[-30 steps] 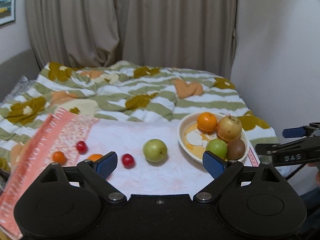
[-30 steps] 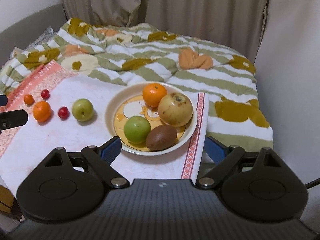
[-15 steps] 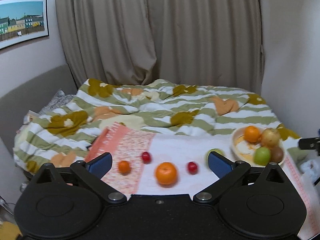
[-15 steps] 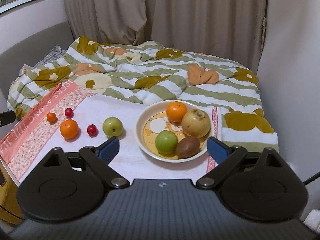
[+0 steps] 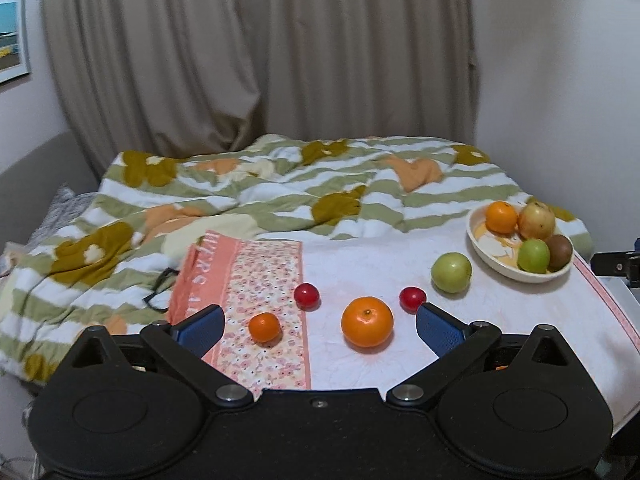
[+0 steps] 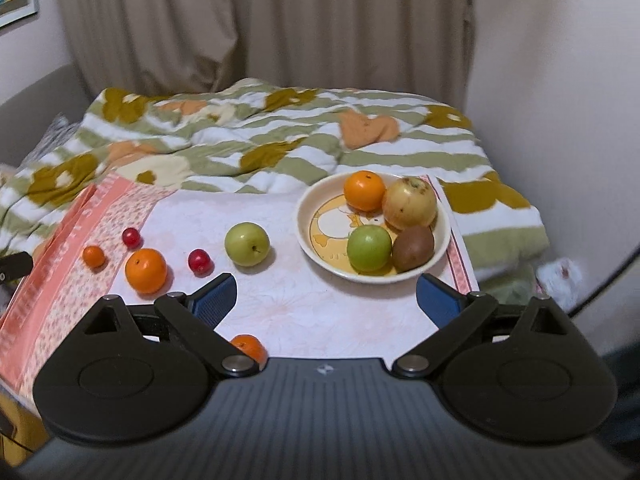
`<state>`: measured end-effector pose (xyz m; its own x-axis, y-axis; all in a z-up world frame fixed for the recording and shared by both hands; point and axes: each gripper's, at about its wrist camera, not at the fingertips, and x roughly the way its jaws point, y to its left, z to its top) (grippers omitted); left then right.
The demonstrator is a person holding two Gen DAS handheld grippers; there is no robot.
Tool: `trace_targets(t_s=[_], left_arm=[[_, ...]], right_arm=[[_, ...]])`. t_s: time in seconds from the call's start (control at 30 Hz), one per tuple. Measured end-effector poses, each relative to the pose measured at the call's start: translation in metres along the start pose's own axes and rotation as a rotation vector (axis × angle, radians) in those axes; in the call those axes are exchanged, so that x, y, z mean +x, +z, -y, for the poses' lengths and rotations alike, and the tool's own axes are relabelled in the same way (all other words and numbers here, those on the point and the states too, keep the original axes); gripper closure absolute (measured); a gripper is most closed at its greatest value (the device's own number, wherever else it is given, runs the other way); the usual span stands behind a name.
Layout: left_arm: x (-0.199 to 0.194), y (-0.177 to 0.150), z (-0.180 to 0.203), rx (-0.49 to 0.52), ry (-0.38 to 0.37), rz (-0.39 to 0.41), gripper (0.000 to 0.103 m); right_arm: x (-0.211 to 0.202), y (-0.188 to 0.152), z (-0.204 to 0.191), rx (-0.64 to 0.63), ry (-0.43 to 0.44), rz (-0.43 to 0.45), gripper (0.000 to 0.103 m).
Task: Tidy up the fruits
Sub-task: 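Open both tools to release the apple and kiwi in the bowl, then withdraw, then grasp the large orange with the left tool while the right tool grasps a small mandarin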
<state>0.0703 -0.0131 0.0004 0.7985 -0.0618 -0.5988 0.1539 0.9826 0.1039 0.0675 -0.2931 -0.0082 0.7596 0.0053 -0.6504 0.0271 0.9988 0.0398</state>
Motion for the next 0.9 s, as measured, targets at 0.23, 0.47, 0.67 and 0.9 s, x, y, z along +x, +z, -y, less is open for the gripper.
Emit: trace_targets(t_s=[0.23, 0.47, 0.67, 0.9], left_arm=[[0.034, -0.004, -0.022, 0.068, -0.114, -0.016, 0.000], [0.082, -0.011, -0.029, 0.081, -0.205, -0.034, 0.000], [0.120, -0.014, -0.018, 0.096, -0.249, -0.046, 0.001], [0.153, -0.020, -0.005, 0.095, -0.280, -0.094, 0.009]], right_arm=[[0.009, -0.024, -0.032, 0.084, -0.066, -0.014, 0.000], [0.032, -0.047, -0.057, 0.107, -0.081, -0.019, 0.000], [0.062, -0.059, -0.068, 0.109, -0.072, -0.054, 0.000], [0.088, -0.067, -0.074, 0.102, -0.065, -0.102, 0.000]])
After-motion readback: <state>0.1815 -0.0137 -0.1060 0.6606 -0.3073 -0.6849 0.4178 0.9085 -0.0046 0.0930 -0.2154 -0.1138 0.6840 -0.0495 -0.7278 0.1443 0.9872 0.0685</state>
